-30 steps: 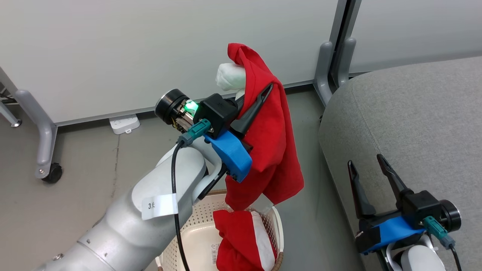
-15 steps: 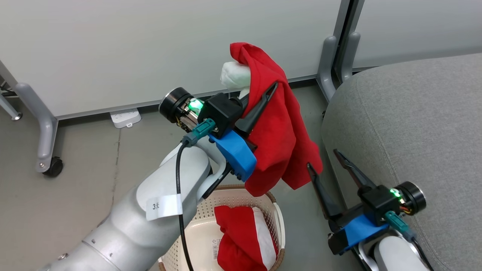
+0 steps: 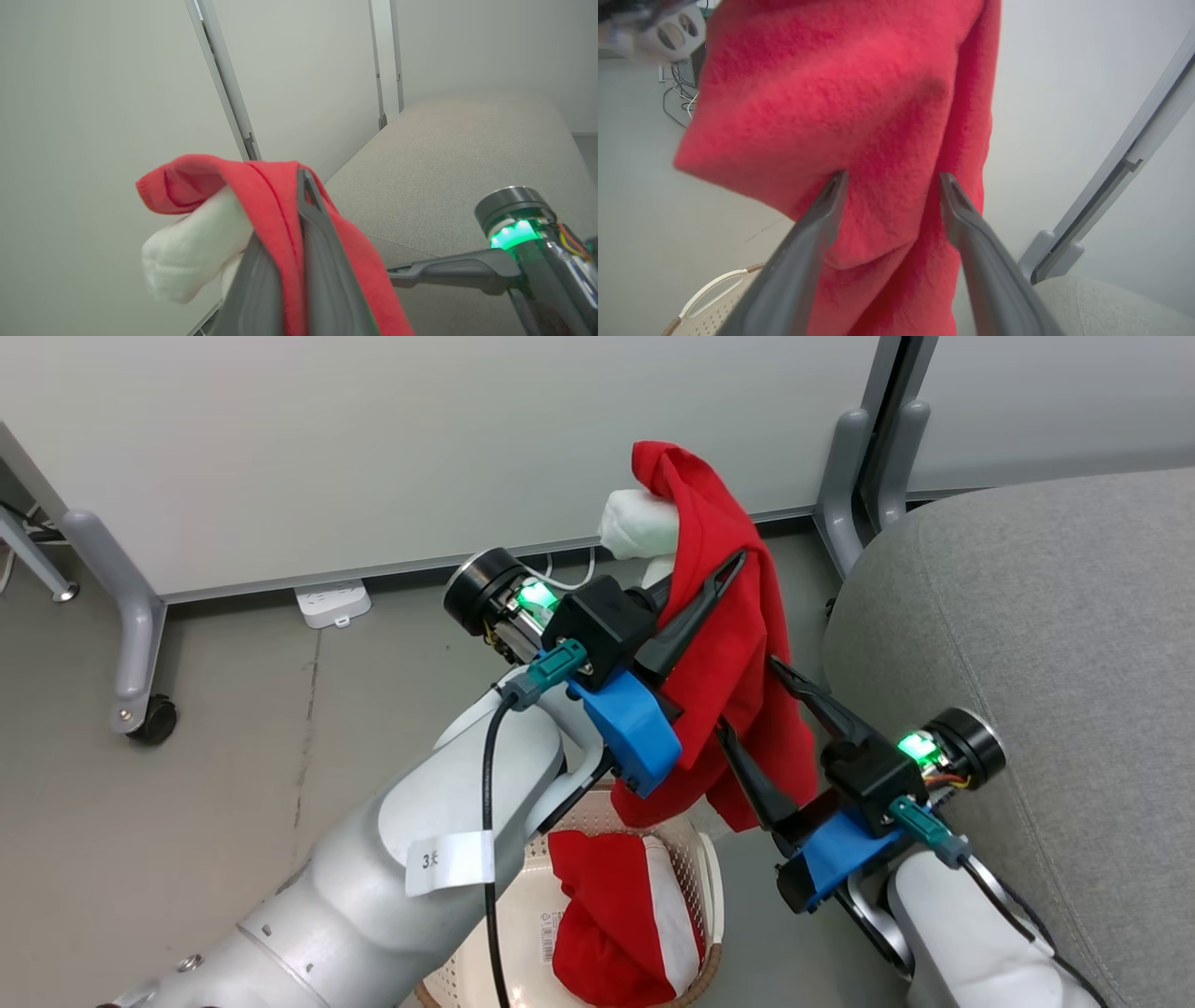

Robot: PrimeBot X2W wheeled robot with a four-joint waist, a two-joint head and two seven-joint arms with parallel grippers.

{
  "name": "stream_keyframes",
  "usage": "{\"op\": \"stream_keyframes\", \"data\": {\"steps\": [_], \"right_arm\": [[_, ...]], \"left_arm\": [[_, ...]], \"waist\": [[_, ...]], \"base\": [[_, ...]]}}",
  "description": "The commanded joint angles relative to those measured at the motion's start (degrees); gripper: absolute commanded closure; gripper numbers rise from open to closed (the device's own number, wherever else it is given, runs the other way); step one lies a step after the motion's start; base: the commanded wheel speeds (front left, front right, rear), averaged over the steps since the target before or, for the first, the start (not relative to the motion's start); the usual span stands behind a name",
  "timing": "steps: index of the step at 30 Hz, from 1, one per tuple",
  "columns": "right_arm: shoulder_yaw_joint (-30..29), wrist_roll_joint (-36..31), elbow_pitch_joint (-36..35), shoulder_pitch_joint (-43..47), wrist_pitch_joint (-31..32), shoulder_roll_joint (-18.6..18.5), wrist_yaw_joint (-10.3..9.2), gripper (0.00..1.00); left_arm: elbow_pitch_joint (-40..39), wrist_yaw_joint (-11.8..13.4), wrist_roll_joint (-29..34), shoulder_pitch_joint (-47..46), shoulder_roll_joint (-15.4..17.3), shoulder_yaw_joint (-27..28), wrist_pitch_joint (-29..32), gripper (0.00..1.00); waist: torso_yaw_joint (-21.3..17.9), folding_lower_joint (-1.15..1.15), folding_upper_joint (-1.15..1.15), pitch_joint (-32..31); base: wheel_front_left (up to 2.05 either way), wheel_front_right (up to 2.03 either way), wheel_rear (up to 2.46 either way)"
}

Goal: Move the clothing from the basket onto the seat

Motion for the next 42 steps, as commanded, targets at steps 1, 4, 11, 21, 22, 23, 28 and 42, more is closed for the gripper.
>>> {"op": "stream_keyframes", "data": {"steps": [1,4,11,21,22,23,28,42], "right_arm": [[0.50,0.12,0.63,-1.41,-0.21,-0.38,0.01,0.00],[1.75,0.56,2.53,-3.41,-0.22,-0.48,0.01,0.00],[3.41,1.61,6.85,-7.46,-0.21,-0.12,0.01,0.00],[4.72,3.48,10.17,-9.96,-0.22,0.91,0.01,1.00],[4.87,3.51,10.16,-9.94,-0.22,0.89,0.01,1.00],[4.97,3.50,10.12,-9.92,-0.22,0.85,0.01,1.00],[5.36,4.00,9.95,-9.66,-0.22,0.64,0.01,1.00],[5.83,4.63,9.33,-9.31,-0.22,0.29,0.01,1.00]], "left_arm": [[-0.27,-0.14,0.21,-0.97,-0.17,-0.18,-0.29,1.00],[-0.51,-0.25,0.52,-1.31,-0.44,-0.47,-0.29,1.00],[-1.77,-0.29,1.05,-2.13,-1.11,-1.49,-0.29,1.00],[-2.54,-0.42,1.25,-2.12,-1.31,-1.82,-0.29,1.00],[-2.51,-0.43,1.25,-2.12,-1.26,-1.73,-0.29,1.00],[-2.46,-0.43,1.26,-2.12,-1.21,-1.63,-0.29,1.00],[-2.32,-0.45,1.45,-1.99,-1.12,-1.30,-0.29,1.00],[-2.00,-0.03,2.08,-1.67,-0.96,-0.79,-0.29,0.69]], "waist": [[0.22,0.00,0.00,0.25],[0.59,0.00,0.00,0.67],[1.14,0.00,0.00,1.40],[1.16,0.00,0.00,1.58],[1.14,0.00,0.00,1.58],[1.12,0.00,0.00,1.59],[1.04,0.00,0.00,1.54],[0.93,0.00,0.00,1.38]], "base": [[0.00,0.00,0.00],[0.00,0.00,0.00],[0.00,0.00,0.00],[0.00,0.00,0.00],[0.00,0.00,0.00],[0.00,0.00,0.00],[0.00,0.00,0.00],[0.00,0.00,0.00]]}}
